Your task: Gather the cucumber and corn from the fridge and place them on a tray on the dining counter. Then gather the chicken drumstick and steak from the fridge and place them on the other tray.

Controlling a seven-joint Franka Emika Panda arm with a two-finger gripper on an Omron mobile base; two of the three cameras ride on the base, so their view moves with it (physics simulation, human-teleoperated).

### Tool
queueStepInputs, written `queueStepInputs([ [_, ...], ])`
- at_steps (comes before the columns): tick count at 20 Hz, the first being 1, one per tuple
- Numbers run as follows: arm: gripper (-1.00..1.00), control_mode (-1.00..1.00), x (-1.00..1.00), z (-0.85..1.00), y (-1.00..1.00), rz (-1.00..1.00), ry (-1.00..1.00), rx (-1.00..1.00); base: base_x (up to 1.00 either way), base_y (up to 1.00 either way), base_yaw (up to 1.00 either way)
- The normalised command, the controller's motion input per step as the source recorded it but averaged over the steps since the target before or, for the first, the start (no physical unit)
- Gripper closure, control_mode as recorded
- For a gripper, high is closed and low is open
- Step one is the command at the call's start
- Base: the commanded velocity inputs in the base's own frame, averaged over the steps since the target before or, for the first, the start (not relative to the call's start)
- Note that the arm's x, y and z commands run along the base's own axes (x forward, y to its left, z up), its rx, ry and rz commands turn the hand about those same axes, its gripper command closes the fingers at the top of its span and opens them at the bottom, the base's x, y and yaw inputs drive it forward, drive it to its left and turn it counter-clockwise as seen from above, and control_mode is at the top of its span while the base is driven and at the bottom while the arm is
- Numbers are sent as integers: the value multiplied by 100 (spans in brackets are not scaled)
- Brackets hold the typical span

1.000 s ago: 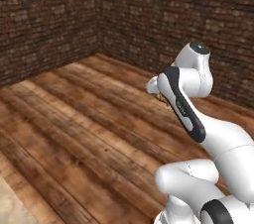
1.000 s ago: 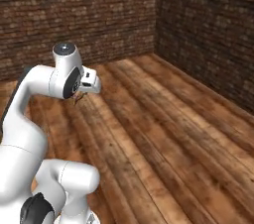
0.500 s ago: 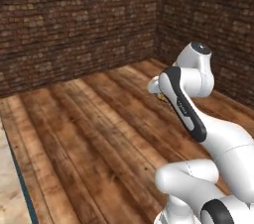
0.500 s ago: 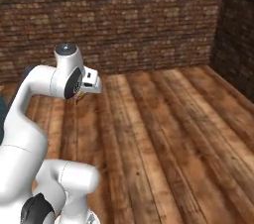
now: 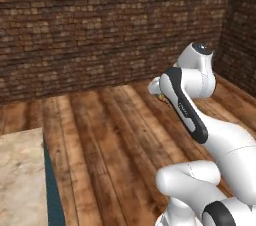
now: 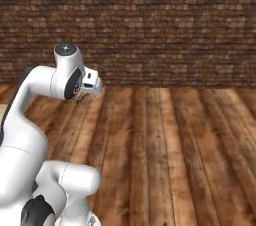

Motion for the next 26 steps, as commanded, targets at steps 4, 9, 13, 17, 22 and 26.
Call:
queueStepInputs([
  [4,100,100,0,0,0,0,0,0,100,0,40],
  [9,100,100,0,0,0,0,0,0,100,0,41],
  [13,100,100,0,0,0,0,0,0,100,0,42],
  [17,100,100,0,0,0,0,0,0,100,0,42],
  [22,100,100,0,0,0,0,0,0,100,0,46],
  [26,100,100,0,0,0,0,0,0,100,0,52],
])
